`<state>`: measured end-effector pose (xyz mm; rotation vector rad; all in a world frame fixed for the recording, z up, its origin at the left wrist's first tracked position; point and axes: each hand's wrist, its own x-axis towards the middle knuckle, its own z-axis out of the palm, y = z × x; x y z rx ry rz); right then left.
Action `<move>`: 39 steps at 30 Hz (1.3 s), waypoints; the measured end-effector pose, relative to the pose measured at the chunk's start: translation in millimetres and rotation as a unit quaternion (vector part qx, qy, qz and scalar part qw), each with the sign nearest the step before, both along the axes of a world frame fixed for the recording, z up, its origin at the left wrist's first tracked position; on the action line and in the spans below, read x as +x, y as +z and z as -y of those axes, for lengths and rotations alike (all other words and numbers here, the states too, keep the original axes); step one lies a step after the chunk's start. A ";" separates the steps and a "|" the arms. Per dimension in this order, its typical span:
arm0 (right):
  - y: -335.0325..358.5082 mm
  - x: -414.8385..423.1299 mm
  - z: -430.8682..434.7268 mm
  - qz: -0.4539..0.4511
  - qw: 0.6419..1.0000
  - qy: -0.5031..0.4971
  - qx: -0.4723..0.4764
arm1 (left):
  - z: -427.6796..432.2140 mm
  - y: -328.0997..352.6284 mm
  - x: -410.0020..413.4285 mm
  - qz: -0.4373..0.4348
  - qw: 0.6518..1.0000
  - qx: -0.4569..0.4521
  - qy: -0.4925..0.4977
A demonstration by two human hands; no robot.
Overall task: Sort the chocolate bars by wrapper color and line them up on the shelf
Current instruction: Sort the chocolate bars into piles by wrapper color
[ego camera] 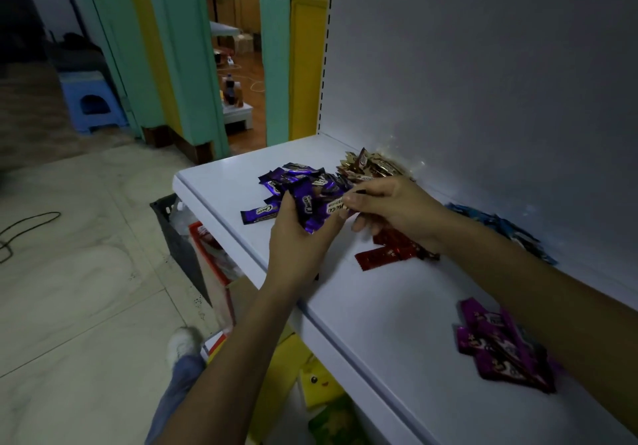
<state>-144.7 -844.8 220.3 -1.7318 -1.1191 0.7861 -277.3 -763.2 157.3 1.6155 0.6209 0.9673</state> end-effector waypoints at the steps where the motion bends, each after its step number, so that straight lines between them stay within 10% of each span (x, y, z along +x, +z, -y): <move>1: -1.1 3.0 -1.2 -0.034 0.999 -0.019 0.009 | -0.9 -1.1 0.0 0.004 1.000 -0.006 0.004; 7: 0.5 14.2 -20.6 -0.103 0.978 -0.169 0.074 | -0.2 2.1 0.3 0.063 0.990 -0.125 0.021; 14: -12.8 4.1 -79.1 0.319 0.909 -0.201 0.179 | -1.9 -1.4 1.9 0.078 0.994 -0.067 0.042; 18: -29.0 0.3 -90.6 0.469 0.878 -0.081 0.049 | -3.8 -3.1 3.4 0.102 0.993 -0.055 0.034; 22: -23.5 -2.1 -82.8 0.394 0.918 -0.053 0.017 | -5.7 -5.5 5.5 0.091 0.994 -0.049 0.046; 26: -3.3 -26.7 -44.6 0.054 0.988 -0.096 0.110 | -6.4 -7.3 4.2 0.080 0.996 -0.036 0.020; 30: -4.6 -31.2 -6.7 0.096 0.991 0.004 0.091 | -2.9 -2.0 -0.1 0.036 0.997 -0.029 -0.054; 39: -10.1 -14.5 17.2 -0.049 0.986 -0.129 0.091 | 0.1 3.7 -0.9 -0.020 0.995 0.017 -0.096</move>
